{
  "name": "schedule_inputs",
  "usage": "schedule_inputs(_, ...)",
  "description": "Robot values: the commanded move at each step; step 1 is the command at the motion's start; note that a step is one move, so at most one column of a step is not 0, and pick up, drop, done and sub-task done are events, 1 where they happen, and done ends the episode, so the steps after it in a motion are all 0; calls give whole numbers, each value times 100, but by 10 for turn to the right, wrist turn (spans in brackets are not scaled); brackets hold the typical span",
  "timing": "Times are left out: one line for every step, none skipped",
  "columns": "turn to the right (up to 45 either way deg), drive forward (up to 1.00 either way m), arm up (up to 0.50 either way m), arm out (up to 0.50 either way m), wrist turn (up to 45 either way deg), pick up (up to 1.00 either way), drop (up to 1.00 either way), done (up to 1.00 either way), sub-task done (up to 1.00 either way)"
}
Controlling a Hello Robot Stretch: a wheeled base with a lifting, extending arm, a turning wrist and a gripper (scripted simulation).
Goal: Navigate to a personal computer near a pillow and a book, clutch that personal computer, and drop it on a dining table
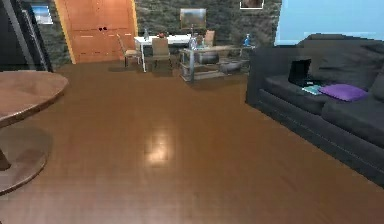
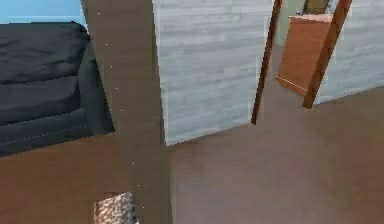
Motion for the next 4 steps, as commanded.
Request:
schedule_inputs(210, 0, 0, 0, 0, 0, 0, 0, 0)
schedule_inputs(0, 75, 0, 0, 0, 0, 0, 0, 0)
schedule_inputs(300, 0, 0, 0, 0, 0, 0, 0, 0)
schedule_inputs(0, 100, 0, 0, 0, 0, 0, 0, 0)
